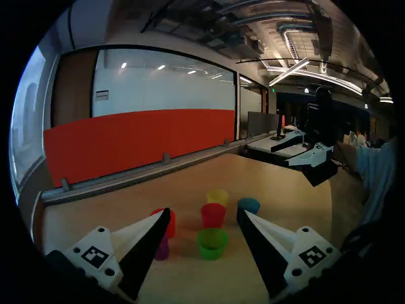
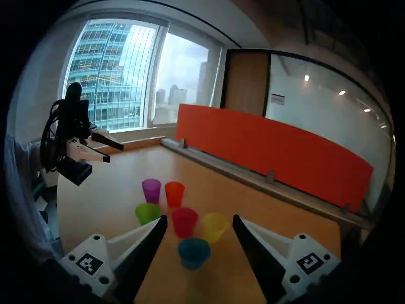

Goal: Pour water

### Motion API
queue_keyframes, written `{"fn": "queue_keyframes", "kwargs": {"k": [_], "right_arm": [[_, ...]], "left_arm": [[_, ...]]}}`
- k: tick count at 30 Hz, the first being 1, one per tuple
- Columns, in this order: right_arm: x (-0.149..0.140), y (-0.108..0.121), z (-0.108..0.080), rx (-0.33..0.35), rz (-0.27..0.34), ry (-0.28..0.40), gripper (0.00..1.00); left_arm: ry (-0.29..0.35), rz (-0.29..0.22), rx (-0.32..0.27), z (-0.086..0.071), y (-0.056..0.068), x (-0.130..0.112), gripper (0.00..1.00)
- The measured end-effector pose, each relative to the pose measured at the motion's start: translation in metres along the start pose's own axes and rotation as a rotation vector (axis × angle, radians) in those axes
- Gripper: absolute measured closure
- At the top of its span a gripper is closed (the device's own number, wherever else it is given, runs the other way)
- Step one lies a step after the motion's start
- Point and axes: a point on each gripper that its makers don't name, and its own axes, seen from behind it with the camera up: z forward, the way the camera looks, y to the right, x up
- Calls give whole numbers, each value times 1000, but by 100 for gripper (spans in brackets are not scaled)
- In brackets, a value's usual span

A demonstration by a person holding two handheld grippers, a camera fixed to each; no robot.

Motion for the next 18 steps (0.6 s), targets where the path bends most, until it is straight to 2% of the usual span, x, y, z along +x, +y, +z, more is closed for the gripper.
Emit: {"fn": "queue_keyframes", "kwargs": {"k": [18], "right_arm": [[-79,8,26,11,2,-112,0]], "left_arm": [[-122,15,-60,31,15,-73,3]]}}
